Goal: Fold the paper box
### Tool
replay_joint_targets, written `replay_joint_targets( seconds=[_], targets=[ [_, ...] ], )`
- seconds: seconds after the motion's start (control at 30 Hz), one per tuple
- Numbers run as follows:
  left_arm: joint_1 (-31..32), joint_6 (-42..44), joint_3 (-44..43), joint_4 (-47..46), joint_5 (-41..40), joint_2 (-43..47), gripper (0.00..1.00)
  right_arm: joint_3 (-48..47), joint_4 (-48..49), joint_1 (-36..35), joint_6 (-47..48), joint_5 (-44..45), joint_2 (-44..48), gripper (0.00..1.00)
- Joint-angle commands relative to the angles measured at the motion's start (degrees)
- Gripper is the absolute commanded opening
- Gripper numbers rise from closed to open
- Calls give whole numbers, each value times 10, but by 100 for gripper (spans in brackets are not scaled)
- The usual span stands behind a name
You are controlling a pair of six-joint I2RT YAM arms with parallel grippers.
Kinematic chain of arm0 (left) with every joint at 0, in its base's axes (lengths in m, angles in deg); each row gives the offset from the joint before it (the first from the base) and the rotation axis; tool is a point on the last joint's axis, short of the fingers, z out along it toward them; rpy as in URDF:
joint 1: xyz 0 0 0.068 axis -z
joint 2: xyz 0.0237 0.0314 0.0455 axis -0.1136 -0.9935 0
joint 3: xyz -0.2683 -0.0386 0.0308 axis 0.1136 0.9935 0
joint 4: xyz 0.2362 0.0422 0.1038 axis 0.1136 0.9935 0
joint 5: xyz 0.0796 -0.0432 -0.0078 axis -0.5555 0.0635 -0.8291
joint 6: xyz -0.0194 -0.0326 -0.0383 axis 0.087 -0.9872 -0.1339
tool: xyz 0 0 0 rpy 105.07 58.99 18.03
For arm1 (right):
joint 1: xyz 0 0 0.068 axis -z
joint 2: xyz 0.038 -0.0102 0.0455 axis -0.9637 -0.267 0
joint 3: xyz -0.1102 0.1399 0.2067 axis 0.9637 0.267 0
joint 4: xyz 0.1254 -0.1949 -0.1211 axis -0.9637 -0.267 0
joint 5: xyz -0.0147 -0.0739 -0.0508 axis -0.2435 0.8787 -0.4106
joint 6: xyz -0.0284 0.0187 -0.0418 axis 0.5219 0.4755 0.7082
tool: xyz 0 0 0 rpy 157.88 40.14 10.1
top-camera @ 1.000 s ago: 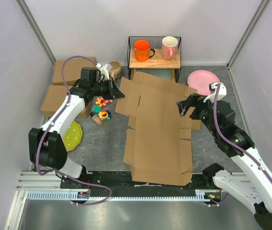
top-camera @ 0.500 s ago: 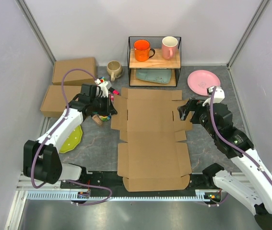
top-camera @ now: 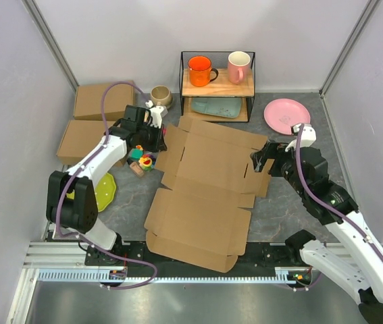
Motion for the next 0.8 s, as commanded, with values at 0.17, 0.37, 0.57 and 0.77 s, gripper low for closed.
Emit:
replay_joint_targets(
  seconds=[0.17,0.37,0.57,0.77],
  targets=[
    [31,-28,131,-112,46,68,2,18,15,-2,6,8,-19,98],
    [32,-63,237,-228,49,141,2,-15,37,-1,7,17,-68,98],
    [46,-80,310,-355,-5,200,2,-33,110,-2,46,13,-125,97],
    [69,-84,377,-506,-108,241,2,-93,166,-2,82,-47,-169,98]
  ],
)
